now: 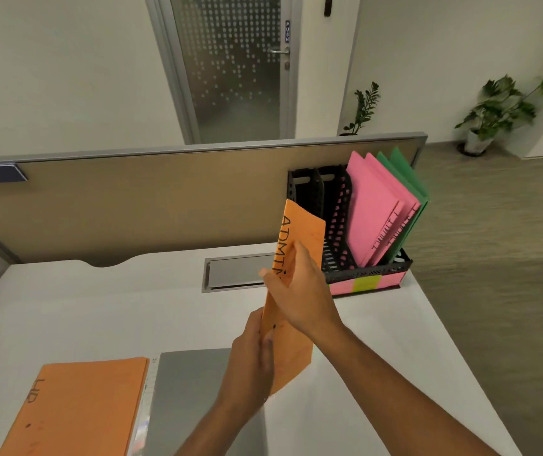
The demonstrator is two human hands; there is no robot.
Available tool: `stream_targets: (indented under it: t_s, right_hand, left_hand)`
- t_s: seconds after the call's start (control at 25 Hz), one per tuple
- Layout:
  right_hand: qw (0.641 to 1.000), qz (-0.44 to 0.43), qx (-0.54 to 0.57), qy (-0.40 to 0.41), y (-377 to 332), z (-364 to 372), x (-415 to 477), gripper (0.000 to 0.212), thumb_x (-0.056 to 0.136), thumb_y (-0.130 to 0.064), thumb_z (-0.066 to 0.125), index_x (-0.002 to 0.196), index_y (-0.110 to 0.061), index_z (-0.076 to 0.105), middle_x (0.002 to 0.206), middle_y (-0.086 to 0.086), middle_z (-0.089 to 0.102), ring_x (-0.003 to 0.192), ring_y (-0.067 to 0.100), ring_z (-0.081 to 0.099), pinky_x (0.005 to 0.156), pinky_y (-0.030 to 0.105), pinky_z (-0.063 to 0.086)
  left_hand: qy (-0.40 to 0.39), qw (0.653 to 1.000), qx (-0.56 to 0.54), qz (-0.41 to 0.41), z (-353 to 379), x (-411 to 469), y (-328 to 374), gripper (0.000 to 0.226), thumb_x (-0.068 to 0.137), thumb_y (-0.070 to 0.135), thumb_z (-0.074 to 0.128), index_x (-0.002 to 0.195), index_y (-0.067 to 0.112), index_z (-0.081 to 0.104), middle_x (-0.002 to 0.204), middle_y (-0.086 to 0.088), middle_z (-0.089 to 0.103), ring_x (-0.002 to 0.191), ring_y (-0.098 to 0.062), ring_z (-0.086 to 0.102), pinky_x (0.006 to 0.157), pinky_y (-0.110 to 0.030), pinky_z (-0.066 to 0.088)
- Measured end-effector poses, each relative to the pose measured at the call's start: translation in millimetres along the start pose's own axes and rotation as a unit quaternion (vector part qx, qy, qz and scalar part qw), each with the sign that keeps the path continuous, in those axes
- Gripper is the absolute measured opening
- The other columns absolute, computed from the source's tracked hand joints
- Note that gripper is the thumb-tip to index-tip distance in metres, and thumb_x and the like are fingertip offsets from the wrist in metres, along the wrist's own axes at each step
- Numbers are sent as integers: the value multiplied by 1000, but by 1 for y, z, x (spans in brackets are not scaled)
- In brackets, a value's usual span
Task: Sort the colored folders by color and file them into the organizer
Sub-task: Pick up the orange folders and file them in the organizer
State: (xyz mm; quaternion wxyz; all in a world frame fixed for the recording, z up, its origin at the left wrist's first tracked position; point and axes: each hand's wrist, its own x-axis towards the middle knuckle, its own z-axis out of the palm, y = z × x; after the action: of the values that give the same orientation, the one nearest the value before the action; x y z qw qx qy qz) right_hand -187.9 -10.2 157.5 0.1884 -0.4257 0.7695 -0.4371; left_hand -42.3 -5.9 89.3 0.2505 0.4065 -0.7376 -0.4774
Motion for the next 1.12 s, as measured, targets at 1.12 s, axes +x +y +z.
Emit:
stream_targets:
  t_s: [1.12]
  right_hand:
    - [970,-81,24,229,130,-302,55,31,98,-7,46,128,-12,53,65,-2,52,45,8,48,40,19,36]
  left_hand:
    - [-73,987,113,83,303,72,161,71,100,37,70,155,45,26,152,12,58,133,-15,63,104,-35,53]
